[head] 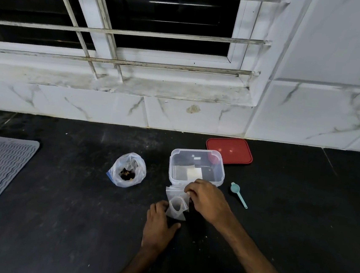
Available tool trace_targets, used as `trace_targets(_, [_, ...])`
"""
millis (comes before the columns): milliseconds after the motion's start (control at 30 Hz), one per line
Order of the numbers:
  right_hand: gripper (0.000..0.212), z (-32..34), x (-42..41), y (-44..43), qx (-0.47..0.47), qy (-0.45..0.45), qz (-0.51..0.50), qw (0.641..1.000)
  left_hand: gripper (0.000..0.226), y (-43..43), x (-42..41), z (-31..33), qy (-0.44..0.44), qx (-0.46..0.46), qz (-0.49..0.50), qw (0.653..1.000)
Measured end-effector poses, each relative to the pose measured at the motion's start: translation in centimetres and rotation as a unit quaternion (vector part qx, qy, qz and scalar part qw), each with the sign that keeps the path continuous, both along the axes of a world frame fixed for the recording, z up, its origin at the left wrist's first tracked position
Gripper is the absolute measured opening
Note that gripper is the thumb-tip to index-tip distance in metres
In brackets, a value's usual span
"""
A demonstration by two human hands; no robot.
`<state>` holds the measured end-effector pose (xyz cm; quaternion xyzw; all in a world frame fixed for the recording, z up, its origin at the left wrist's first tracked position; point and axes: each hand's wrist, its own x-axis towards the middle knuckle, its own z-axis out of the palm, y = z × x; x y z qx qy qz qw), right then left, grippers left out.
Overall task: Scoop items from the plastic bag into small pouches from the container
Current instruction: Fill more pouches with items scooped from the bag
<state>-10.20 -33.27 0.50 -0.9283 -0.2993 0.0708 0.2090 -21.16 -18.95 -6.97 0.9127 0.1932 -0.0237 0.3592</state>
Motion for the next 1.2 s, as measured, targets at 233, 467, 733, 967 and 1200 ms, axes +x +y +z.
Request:
trace_targets(233, [0.012, -1.9, 2.3, -6.3, 0.21, 0.011, -0.282, 0.936, 0.061, 2.6, 0.2, 0.5, 0.009, 0.012, -0.026, 1.0])
trace_targets(467, [0.034, -7.1, 4.2, -10.5, -0.06, 0.069, -0.408, 0.908, 0.05, 4.3, 1.1, 1.5, -0.021, 0.039, -0.009, 0.999])
trace_targets(733, [0.017, -5.3, 3.8, -11.0, 0.048, 0.059, -0.465, 0.882, 0.045, 6.1, 1.0, 2.1, -0.07, 0.038, 0.056, 0.995])
trace_targets(967, [0.008, 5.1, 2.8, -1.9, 0.281, 0.044, -0.229, 0.931, 0.049, 11.3, 0.4, 3.0, -0.139, -0.05, 0.256, 0.955])
trace_targets(1200, [0.014, 3.1, -0.3, 12.0, 0.066, 0.054, -0.068, 0.994, 0.061, 15.6, 2.7, 3.1, -0.15, -0.027, 0.182, 0.971])
